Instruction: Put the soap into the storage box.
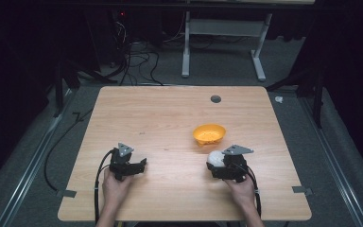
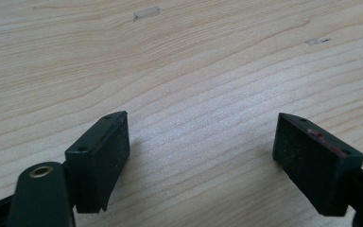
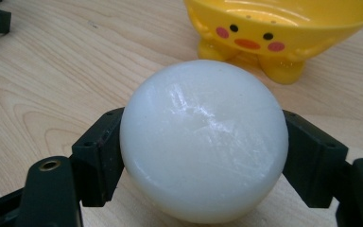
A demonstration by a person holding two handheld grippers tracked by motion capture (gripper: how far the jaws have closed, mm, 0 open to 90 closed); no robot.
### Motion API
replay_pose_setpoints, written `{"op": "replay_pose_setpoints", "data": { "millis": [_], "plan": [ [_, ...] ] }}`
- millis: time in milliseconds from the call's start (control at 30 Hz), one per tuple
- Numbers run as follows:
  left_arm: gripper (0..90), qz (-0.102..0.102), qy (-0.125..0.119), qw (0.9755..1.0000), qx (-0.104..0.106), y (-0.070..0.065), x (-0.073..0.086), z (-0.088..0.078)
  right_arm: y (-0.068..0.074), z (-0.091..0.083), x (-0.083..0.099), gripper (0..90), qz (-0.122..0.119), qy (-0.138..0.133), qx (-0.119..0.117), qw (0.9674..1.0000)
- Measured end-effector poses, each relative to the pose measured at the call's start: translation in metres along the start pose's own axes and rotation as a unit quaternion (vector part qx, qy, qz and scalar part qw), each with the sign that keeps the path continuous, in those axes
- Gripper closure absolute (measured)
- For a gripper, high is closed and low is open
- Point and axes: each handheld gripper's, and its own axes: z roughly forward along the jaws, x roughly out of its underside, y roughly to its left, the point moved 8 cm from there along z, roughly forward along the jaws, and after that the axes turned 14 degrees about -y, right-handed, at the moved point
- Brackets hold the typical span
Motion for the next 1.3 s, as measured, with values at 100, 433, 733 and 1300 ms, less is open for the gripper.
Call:
{"op": "replay_pose_setpoints", "data": {
  "millis": [100, 433, 733, 1300],
  "plan": [
    [20.1, 0.0, 0.0, 1.0, 0.0, 0.0, 0.0, 0.0, 0.0, 0.0, -0.003, 24.9, 0.001, -0.001, -0.002, 1.0],
    [20.1, 0.0, 0.0, 1.0, 0.0, 0.0, 0.0, 0.0, -0.001, 0.0, -0.014, 24.9, 0.0, -0.008, -0.005, 1.0],
    [20.1, 0.0, 0.0, 1.0, 0.0, 0.0, 0.0, 0.0, -0.006, -0.003, -0.027, 24.9, 0.003, -0.02, -0.002, 0.9998],
    [20.1, 0.0, 0.0, 1.0, 0.0, 0.0, 0.0, 0.0, -0.013, -0.004, -0.044, 24.9, 0.0, -0.029, -0.003, 0.9996]
  ]
}}
